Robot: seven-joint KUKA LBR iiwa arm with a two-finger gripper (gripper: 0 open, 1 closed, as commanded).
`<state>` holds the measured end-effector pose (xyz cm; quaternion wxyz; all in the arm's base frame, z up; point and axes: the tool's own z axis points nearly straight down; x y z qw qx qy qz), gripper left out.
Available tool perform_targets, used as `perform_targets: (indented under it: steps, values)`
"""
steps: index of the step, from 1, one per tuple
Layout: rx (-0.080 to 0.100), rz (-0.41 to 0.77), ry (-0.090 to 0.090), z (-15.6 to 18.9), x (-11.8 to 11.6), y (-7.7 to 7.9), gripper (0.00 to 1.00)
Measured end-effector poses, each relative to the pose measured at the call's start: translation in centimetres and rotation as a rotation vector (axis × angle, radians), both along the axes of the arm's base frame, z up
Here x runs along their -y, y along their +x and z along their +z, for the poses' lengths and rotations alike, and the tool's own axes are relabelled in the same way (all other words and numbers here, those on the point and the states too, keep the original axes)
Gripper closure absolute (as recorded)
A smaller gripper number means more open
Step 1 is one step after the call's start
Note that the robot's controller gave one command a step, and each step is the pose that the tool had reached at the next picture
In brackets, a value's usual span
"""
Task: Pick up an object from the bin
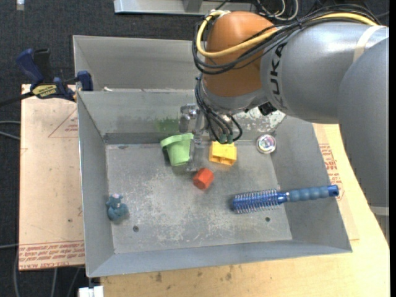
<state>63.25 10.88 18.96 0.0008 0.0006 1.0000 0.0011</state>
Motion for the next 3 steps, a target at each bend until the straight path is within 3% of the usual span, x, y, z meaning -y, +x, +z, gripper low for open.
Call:
perform_targets:
  steps: [1,2,3]
  values:
    - [-0.004,-0.164,-0.002,-12.3,4.9,0.9,0.00]
    - [0.003,0.181,0.001,-11.5,-4.1,1.6,0.00]
    - [0.002,0.326,0.001,-11.9,-10.3,-0.1,0.00]
